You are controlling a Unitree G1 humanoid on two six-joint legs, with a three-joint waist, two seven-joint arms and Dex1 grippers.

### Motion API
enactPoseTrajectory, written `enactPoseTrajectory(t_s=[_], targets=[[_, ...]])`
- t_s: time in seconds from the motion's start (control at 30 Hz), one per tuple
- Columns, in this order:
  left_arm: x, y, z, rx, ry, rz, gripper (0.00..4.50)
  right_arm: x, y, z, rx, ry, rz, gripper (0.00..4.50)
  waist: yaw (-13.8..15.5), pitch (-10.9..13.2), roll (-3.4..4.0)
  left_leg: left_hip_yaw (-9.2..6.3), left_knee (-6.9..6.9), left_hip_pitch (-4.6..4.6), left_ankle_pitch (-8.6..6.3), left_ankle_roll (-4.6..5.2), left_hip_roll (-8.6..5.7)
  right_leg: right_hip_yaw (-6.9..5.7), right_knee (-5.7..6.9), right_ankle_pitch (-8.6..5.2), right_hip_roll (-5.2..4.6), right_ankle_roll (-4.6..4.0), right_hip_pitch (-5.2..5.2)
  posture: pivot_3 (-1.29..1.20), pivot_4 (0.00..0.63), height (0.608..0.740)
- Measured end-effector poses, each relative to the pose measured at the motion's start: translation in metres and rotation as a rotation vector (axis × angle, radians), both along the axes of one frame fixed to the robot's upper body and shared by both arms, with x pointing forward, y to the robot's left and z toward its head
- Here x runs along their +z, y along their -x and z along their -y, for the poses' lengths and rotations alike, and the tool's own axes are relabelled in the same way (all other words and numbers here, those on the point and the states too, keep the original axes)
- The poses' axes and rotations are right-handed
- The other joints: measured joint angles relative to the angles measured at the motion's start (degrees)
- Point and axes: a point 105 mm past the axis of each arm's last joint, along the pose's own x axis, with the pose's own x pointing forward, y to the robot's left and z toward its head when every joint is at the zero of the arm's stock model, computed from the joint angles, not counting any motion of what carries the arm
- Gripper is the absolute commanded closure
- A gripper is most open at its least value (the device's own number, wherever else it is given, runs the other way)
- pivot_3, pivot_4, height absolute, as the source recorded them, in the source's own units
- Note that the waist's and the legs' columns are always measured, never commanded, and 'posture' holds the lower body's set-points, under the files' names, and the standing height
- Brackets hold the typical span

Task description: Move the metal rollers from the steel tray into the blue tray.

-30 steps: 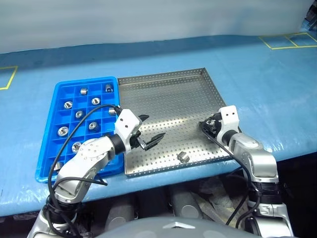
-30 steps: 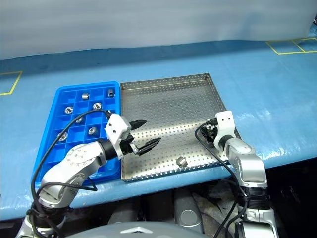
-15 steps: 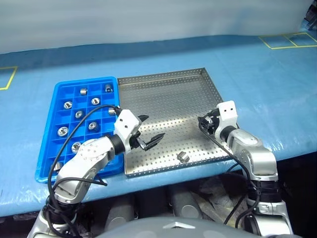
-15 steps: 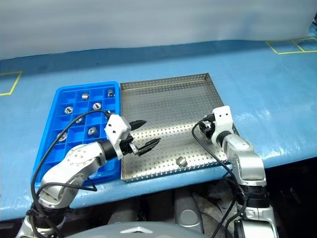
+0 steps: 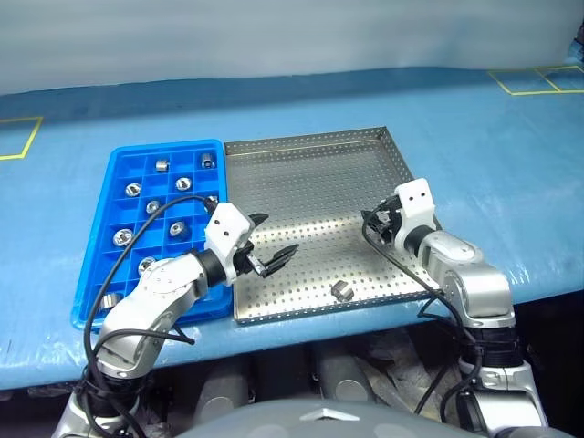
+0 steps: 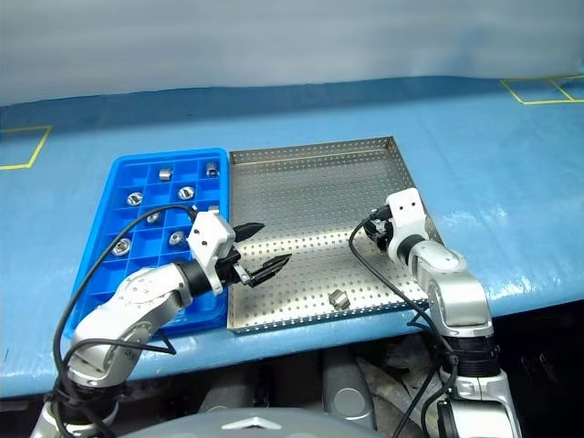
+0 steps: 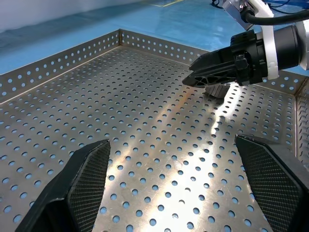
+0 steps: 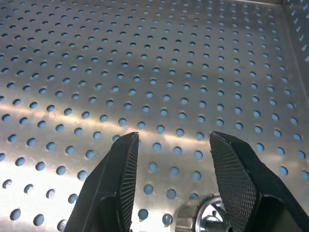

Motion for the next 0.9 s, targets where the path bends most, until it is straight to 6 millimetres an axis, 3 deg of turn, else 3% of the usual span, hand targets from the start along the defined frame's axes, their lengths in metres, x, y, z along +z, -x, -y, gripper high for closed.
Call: enactPoseTrajectory(t_s=[0.17, 0.43, 0.7, 0.8, 0.9], targets=[[0.003, -0.001, 0.001, -0.007, -0.001, 0.011, 0.00, -0.002, 0.006, 0.010, -0.030, 0.033, -0.008, 0.55, -0.2, 0.0, 0.00, 0.03, 0.01, 0.00, 0.00, 0.01, 0.00, 0.02, -0.01, 0.01, 0.00, 0.02, 0.00, -0.24, 0.150, 0.740], [0.003, 0.000, 0.004, -0.023, -0.002, 0.012, 0.00, -0.004, 0.006, 0.009, -0.056, 0.001, -0.009, 0.55, -0.8, 0.0, 0.00, 0.04, 0.01, 0.01, -0.01, 0.01, 0.00, 0.04, 0.00, 0.01, 0.01, 0.03, 0.00, -0.24, 0.150, 0.740], [0.003, 0.000, 0.004, -0.022, -0.005, 0.013, 0.00, -0.020, 0.006, 0.008, -0.070, -0.052, -0.067, 0.55, -0.8, 0.0, 0.00, 0.05, 0.01, 0.01, -0.01, 0.03, 0.00, 0.05, -0.02, 0.03, 0.01, 0.05, 0.00, -0.24, 0.150, 0.740], [0.003, 0.000, 0.004, -0.021, -0.007, 0.014, 0.00, -0.022, 0.006, 0.008, -0.074, -0.052, -0.073, 1.11, -0.8, 0.0, 0.00, 0.05, 0.01, 0.01, -0.01, 0.03, 0.00, 0.05, -0.02, 0.03, 0.01, 0.05, 0.01, -0.23, 0.150, 0.740], [0.003, -0.001, 0.003, -0.020, -0.008, 0.014, 0.00, -0.022, 0.006, 0.009, -0.076, -0.053, -0.074, 2.05, -0.7, 0.0, 0.00, 0.05, 0.01, 0.01, -0.02, 0.03, 0.00, 0.05, -0.02, 0.03, 0.01, 0.05, 0.00, -0.23, 0.150, 0.740]])
